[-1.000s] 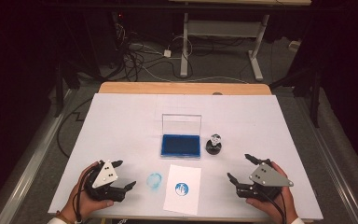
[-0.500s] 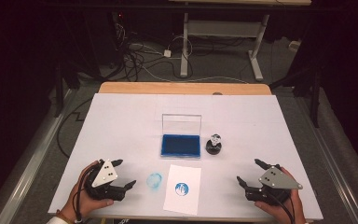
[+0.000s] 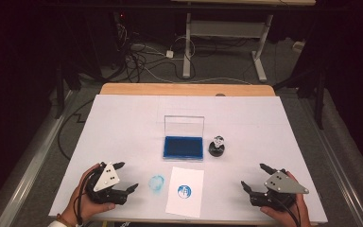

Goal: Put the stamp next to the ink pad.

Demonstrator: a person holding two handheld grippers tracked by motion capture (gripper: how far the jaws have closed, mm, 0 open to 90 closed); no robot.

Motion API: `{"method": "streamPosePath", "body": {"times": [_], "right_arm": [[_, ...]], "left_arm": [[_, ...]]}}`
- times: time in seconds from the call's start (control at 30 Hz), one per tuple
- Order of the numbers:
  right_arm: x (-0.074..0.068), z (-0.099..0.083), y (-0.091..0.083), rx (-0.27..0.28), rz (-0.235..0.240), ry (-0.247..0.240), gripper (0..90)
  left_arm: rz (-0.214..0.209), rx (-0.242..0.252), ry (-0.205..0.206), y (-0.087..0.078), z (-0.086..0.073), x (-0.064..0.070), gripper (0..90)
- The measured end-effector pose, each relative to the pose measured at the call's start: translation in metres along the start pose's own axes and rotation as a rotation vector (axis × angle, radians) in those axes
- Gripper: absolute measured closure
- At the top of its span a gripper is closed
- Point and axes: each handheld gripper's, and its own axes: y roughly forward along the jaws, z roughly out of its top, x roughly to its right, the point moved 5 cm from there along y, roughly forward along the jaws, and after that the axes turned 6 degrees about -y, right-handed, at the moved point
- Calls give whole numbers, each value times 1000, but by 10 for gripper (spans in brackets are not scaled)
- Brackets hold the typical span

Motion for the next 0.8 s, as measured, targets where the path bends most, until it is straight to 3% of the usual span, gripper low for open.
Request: {"method": "streamPosePath", "body": {"times": [0.23, 0.8], "right_arm": [[-2, 5, -4, 15, -21, -20, 161], [-2, 7, -5, 25, -16, -33, 161]], "left_arm": [[-5, 6, 5, -2, 0, 2, 170], [-2, -3, 2, 0, 0, 1, 170]]}}
